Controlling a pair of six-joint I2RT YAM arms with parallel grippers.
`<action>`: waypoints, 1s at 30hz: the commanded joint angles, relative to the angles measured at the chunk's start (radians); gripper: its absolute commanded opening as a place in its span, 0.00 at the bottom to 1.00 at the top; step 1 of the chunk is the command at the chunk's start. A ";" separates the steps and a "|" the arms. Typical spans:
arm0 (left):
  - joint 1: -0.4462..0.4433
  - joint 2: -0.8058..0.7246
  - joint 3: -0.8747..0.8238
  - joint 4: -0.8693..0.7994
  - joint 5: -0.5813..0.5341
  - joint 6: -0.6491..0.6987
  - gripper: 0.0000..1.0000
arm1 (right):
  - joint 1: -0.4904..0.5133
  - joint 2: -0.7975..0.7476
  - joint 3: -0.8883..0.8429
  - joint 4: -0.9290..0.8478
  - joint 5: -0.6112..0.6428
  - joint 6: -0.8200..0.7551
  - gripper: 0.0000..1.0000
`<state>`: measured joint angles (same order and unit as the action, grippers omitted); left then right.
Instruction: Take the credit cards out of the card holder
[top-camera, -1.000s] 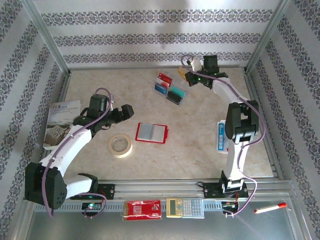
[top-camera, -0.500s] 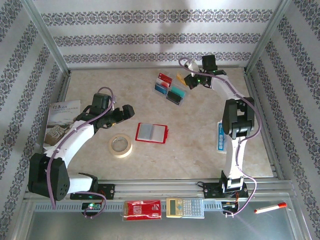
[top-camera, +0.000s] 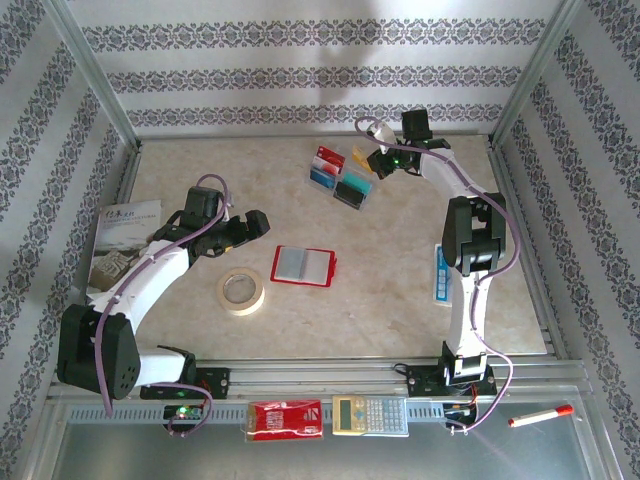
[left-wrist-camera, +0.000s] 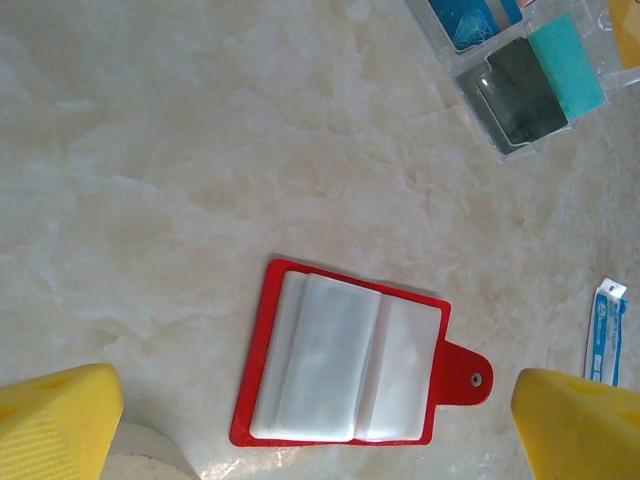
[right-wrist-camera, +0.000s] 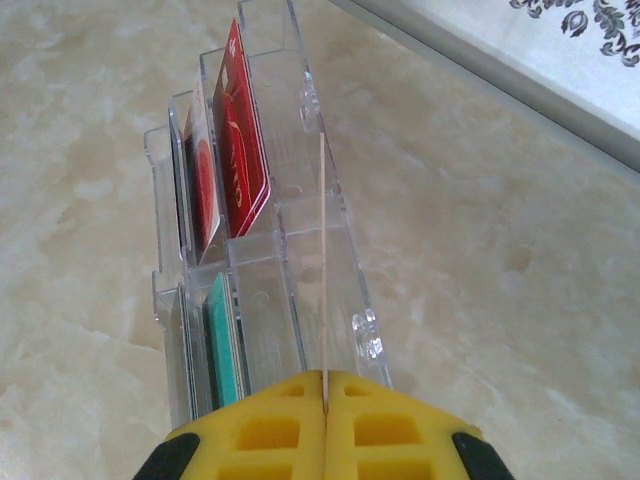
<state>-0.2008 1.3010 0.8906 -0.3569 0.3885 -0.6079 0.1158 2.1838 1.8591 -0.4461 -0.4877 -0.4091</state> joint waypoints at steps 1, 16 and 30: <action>0.011 0.002 0.029 -0.040 0.009 0.027 1.00 | 0.014 -0.025 0.038 -0.016 -0.012 -0.032 0.00; 0.012 0.017 0.025 -0.034 0.013 0.027 1.00 | 0.008 -0.045 0.000 -0.005 -0.014 -0.140 0.00; 0.013 0.027 0.024 -0.031 0.015 0.030 1.00 | -0.001 -0.038 0.022 -0.012 -0.017 -0.148 0.00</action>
<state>-0.2008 1.3251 0.8906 -0.3573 0.3920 -0.6052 0.1154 2.1723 1.8736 -0.4530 -0.4953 -0.5259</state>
